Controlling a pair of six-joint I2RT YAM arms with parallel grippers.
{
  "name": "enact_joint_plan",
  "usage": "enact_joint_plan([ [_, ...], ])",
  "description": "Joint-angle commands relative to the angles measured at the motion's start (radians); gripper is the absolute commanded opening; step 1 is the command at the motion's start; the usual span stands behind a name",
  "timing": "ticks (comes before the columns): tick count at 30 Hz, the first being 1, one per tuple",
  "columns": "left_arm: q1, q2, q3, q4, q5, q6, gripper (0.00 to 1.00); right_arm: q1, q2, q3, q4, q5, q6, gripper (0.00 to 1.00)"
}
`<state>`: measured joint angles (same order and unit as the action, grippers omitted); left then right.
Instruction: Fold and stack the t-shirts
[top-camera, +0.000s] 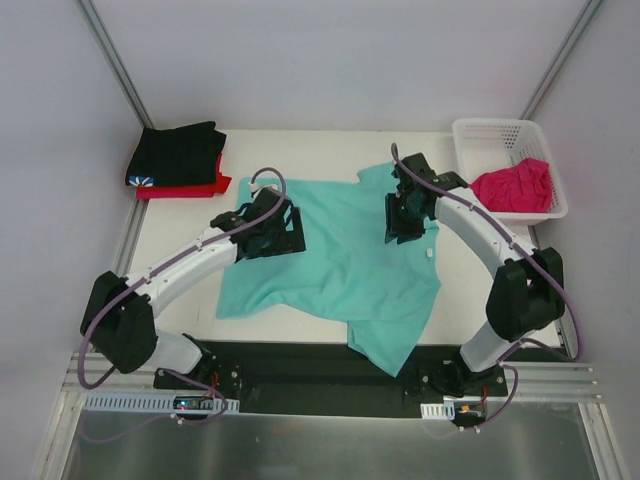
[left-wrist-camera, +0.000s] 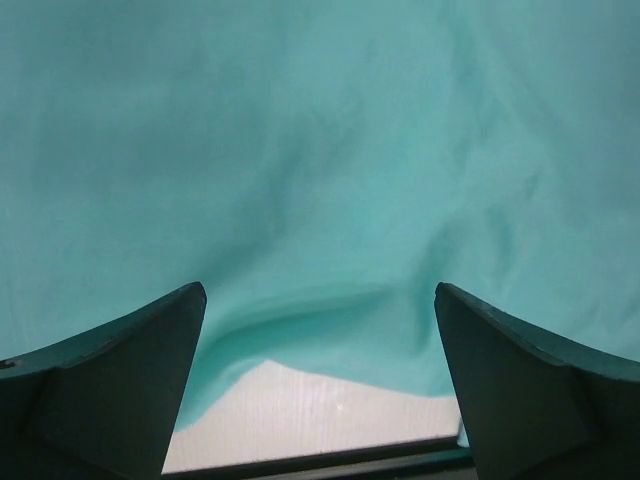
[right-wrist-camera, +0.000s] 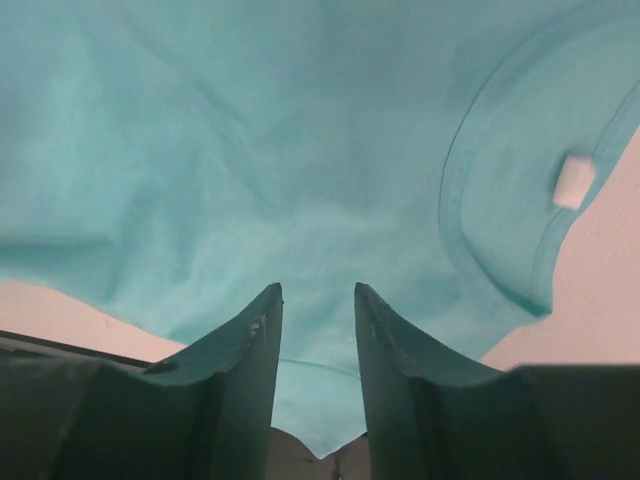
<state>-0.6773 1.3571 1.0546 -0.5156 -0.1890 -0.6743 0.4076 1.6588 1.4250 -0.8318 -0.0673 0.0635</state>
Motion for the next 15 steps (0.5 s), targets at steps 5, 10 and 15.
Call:
enact_joint_plan([
  [5,0.131,0.158,-0.013,0.147,0.123,0.101,0.99,0.101,-0.109,-0.211,0.042,0.061,0.108,0.07],
  [10,0.154,0.203,-0.021,0.173,0.155,0.091,0.99,0.148,-0.137,-0.290,0.051,0.095,0.150,0.01],
  [15,0.154,0.182,-0.057,0.187,0.154,0.085,0.99,0.220,-0.142,-0.371,0.072,0.118,0.190,0.01],
])
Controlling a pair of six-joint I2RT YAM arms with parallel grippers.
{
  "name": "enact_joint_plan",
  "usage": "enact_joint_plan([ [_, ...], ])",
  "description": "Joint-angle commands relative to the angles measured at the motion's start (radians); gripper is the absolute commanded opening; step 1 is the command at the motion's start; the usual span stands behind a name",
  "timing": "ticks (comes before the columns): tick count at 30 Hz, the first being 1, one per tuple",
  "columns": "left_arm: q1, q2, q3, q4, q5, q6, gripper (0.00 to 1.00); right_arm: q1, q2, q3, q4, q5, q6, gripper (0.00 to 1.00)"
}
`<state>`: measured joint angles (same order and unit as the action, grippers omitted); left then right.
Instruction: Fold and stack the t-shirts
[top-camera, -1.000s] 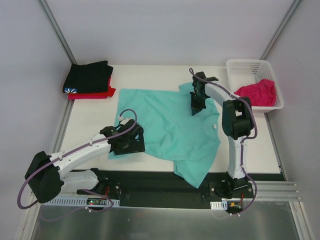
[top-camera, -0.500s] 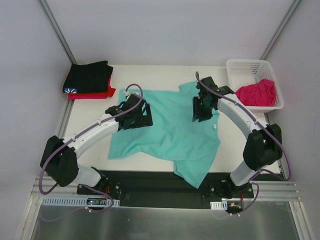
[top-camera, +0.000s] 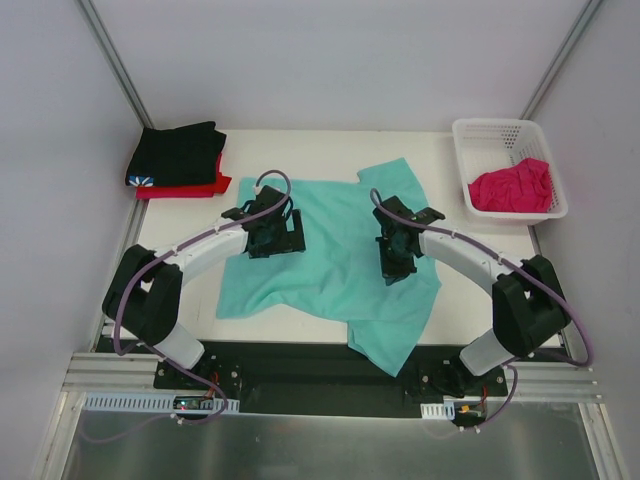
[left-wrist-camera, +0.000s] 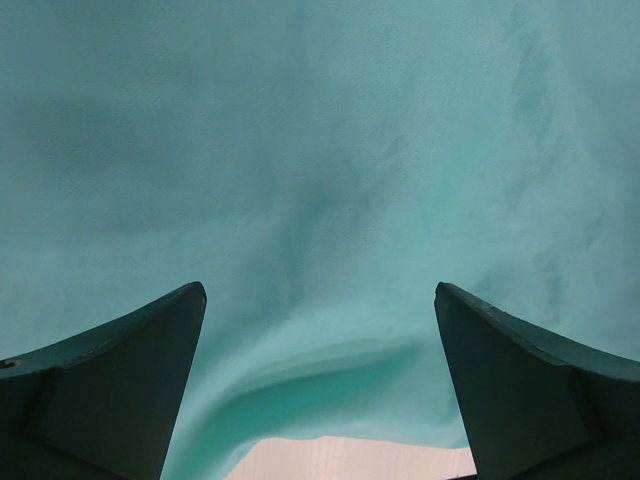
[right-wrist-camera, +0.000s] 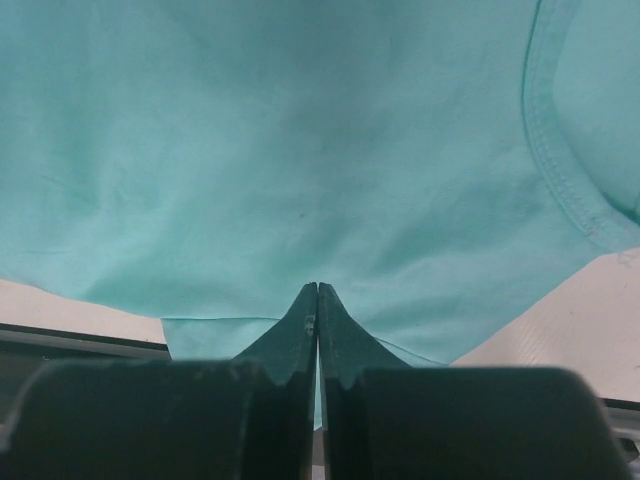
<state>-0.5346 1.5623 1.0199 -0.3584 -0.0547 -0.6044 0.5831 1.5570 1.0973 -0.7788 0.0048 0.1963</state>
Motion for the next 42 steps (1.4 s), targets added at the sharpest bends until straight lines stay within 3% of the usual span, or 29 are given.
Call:
enact_joint_plan([
  [1,0.012,-0.037,-0.023,0.030,0.018,0.017,0.99,0.053,-0.038,-0.068,0.022,0.047,0.066,0.01],
  [17,0.033,-0.128,-0.070,0.021,0.018,0.020,0.99,0.170,0.041,-0.221,0.125,0.058,0.160,0.01],
  [30,0.048,-0.197,-0.093,0.003,0.013,0.035,0.99,0.176,0.008,-0.338,0.072,0.141,0.216,0.01],
  [42,0.050,-0.249,-0.112,-0.008,0.013,0.041,0.99,0.179,-0.026,-0.326,0.006,0.173,0.236,0.01],
])
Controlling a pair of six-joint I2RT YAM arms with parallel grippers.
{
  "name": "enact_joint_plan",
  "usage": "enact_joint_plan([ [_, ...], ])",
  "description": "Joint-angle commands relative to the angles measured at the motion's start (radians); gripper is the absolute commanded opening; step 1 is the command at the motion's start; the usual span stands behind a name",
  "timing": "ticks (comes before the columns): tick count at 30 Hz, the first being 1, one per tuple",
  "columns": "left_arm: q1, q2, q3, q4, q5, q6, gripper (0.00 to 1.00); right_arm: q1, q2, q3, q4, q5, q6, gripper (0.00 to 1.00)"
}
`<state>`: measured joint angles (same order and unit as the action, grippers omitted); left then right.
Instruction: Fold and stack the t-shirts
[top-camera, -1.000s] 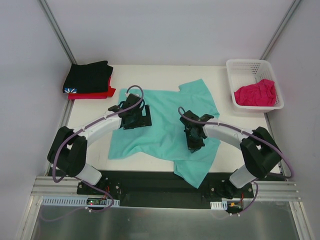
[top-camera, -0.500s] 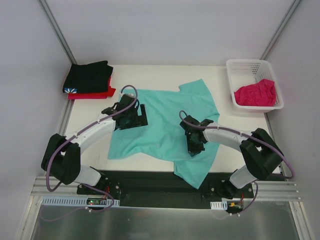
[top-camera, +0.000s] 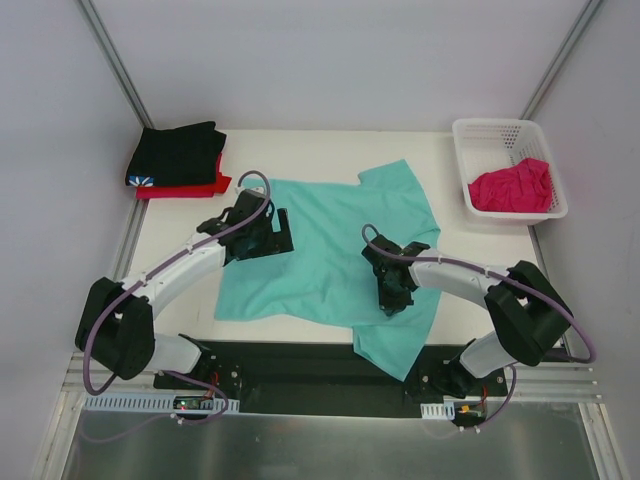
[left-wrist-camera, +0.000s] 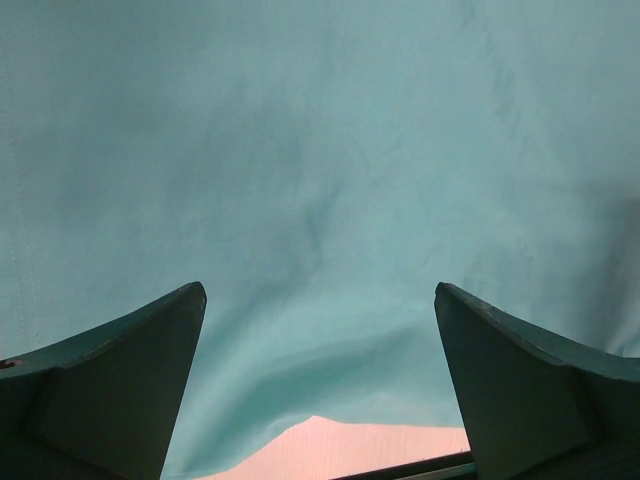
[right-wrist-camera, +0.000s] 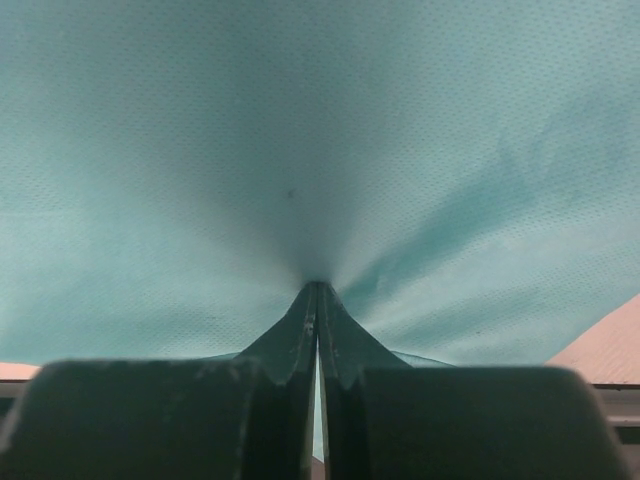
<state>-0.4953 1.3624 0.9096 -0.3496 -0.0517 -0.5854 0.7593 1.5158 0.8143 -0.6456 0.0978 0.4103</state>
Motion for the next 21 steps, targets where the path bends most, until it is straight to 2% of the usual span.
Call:
enact_joint_plan([
  [1,0.011,-0.051,0.002,-0.020,0.007,0.024,0.99,0.003,0.009,-0.040,-0.134,0.088,0.027,0.01],
  [5,0.012,-0.037,0.015,-0.023,-0.007,0.036,0.99,0.006,-0.045,0.011,-0.175,0.123,0.033,0.01],
  [7,0.012,-0.022,0.035,-0.022,-0.008,0.041,0.99,0.006,-0.071,0.098,-0.202,0.135,0.016,0.04],
  [8,0.012,-0.005,0.044,-0.022,-0.007,0.045,0.99,0.005,-0.072,0.135,-0.233,0.149,0.007,0.09],
  [9,0.012,0.001,0.060,-0.022,-0.005,0.048,0.99,0.005,-0.068,0.173,-0.252,0.157,-0.007,0.24],
  [12,0.012,0.027,0.089,-0.022,-0.004,0.055,0.99,0.006,-0.031,0.350,-0.322,0.198,-0.056,0.41],
  [15,0.011,0.052,0.110,-0.022,-0.004,0.061,0.99,-0.009,0.012,0.477,-0.339,0.229,-0.102,0.46],
  [17,0.011,0.084,0.124,-0.020,0.001,0.059,0.99,-0.032,0.049,0.519,-0.307,0.238,-0.137,0.46],
  [20,0.011,0.136,0.146,-0.002,0.015,0.049,0.99,-0.110,0.075,0.502,-0.192,0.186,-0.180,0.34],
  [21,0.011,0.148,0.152,0.023,0.019,0.044,0.99,-0.151,0.093,0.496,-0.158,0.171,-0.183,0.33],
])
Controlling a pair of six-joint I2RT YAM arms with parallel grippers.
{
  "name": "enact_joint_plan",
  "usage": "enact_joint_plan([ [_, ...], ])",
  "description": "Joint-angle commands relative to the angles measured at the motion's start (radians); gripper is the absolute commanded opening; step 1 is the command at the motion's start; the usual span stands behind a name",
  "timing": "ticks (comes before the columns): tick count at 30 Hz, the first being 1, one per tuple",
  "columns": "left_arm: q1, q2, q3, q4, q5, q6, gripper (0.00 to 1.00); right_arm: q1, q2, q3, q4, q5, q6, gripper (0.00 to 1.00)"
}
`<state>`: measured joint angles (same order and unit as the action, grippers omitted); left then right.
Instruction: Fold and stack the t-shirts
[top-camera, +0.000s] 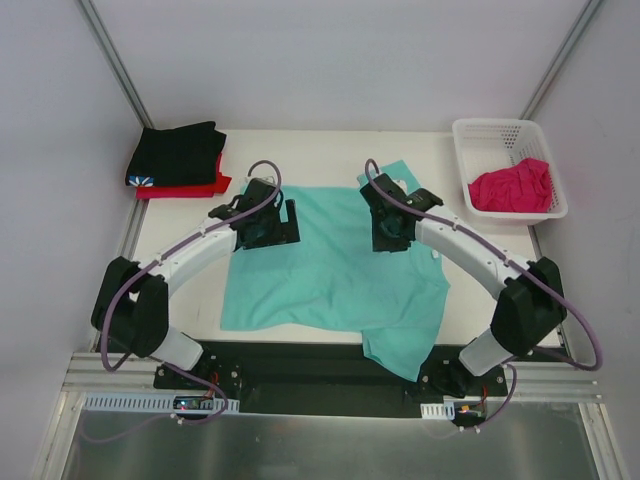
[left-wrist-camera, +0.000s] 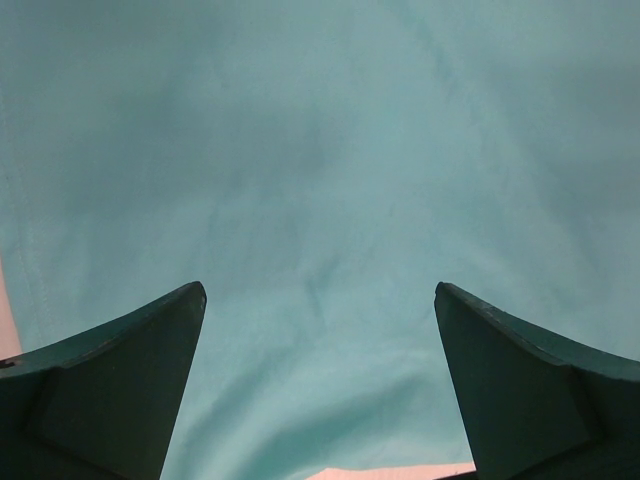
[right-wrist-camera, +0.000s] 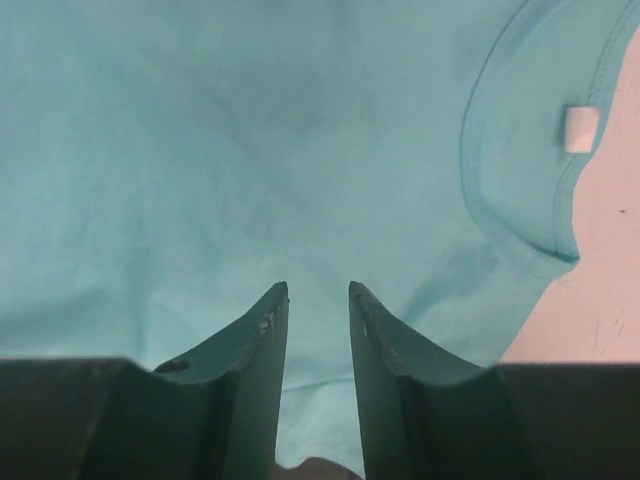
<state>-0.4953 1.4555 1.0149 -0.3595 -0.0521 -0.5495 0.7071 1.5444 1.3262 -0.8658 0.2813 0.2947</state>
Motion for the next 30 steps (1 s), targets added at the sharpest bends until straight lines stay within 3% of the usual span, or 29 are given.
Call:
enact_joint_plan([
  [1,0.011,0.068,0.051,0.043,0.026,0.000,0.99,-0.119,0.075,-0.018,0.109,-0.019,-0.069,0.33],
  [6,0.015,0.190,0.137,0.059,0.026,0.013,0.97,-0.199,0.231,0.069,0.143,-0.082,-0.106,0.29],
  [15,0.024,0.304,0.205,0.060,0.049,-0.007,0.93,-0.253,0.370,0.165,0.159,-0.169,-0.109,0.28],
  [22,0.041,0.353,0.208,0.070,0.080,-0.027,0.76,-0.279,0.425,0.171,0.177,-0.224,-0.104,0.25],
  [30,0.077,0.405,0.237,0.071,0.112,-0.032,0.80,-0.304,0.491,0.211,0.182,-0.263,-0.114,0.27],
])
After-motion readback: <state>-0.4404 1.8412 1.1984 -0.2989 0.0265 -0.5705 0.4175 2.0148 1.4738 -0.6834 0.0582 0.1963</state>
